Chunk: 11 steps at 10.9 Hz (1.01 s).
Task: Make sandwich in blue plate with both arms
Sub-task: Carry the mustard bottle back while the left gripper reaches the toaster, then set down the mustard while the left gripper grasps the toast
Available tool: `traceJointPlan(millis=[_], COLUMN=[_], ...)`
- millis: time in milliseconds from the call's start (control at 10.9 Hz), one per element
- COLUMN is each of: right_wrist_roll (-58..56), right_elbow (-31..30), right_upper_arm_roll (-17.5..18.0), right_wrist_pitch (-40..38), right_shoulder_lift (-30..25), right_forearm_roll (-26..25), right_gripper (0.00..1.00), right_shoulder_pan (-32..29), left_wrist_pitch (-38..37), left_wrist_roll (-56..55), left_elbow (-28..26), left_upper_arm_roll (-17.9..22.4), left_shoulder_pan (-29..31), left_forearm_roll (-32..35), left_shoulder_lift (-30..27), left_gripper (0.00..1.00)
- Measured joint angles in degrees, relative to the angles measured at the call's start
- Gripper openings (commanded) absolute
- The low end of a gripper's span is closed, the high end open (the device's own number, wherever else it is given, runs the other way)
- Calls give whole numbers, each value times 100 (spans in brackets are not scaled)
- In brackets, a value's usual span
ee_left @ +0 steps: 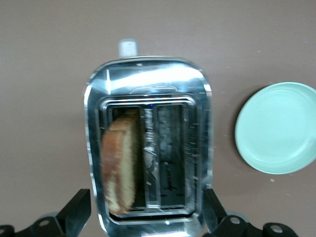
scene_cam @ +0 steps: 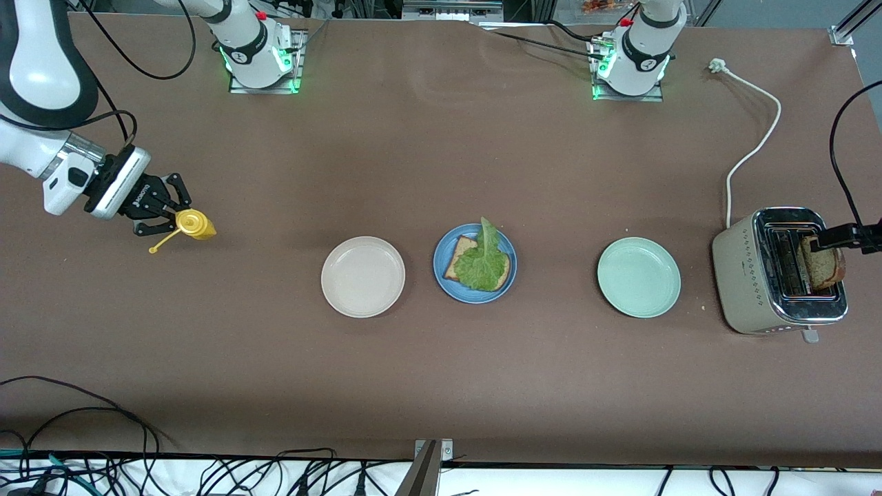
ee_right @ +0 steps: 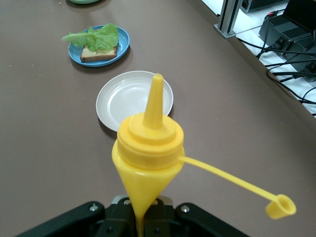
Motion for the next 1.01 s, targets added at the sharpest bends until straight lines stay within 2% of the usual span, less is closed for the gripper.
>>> traceJointPlan(millis=[92,184,276,368,552,828,1011], right_wrist_roll=[-449,-778,-980,-1140,-1438,-2059,-2614], right_elbow=[-173,-281,-327,-333,-333,-338,-343], right_upper_arm_roll=[-121,-193,-213,-212,-213,-216,-200], right_wrist_pitch=[1,-5,-6,-6,-70,-510,-933], right_shoulder_lift=[28,91,177,270,440,765,1151], right_forearm_roll=[285,560,731,836,998,1388,1806], right_gripper=[0,0,0,0,0,0,0], right_shoulder_pan=[-1,-6,-14,-21,-99,-467,-755], left_wrist_pitch=[123,160,162,162,162,162,162], left_wrist_roll=[122,175,177,177,178,189,307], left_elbow=[6,9,8,6,7,7,38], left_upper_arm_roll=[3,3,3,3,3,-3,-12], left_shoulder_pan=[110,161,179,187,197,201,201], left_forearm_roll=[0,0,0,0,0,107,320], left_shoulder_lift=[143,261,357,437,530,572,572], left_gripper=[97,79,50,30,8,0,0])
